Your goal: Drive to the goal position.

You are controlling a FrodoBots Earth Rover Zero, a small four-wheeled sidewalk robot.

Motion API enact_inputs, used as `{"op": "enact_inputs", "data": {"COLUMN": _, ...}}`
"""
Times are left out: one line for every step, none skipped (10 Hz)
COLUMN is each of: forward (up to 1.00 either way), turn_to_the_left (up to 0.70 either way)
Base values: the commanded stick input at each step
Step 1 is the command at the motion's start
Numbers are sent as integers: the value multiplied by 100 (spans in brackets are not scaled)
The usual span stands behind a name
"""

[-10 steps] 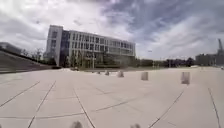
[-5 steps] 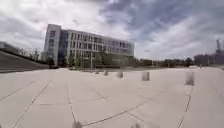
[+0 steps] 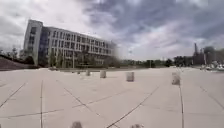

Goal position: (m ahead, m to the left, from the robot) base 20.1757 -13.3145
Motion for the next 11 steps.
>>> {"op": "enact_inputs", "data": {"forward": 70, "turn_to_the_left": 0}}
{"op": "enact_inputs", "data": {"forward": 70, "turn_to_the_left": 0}}
{"op": "enact_inputs", "data": {"forward": 70, "turn_to_the_left": 0}}
{"op": "enact_inputs", "data": {"forward": 70, "turn_to_the_left": 0}}
{"op": "enact_inputs", "data": {"forward": 70, "turn_to_the_left": 0}}
{"op": "enact_inputs", "data": {"forward": 70, "turn_to_the_left": 0}}
{"op": "enact_inputs", "data": {"forward": 70, "turn_to_the_left": 0}}
{"op": "enact_inputs", "data": {"forward": 70, "turn_to_the_left": 0}}
{"op": "enact_inputs", "data": {"forward": 70, "turn_to_the_left": -16}}
{"op": "enact_inputs", "data": {"forward": 70, "turn_to_the_left": -28}}
{"op": "enact_inputs", "data": {"forward": 70, "turn_to_the_left": -35}}
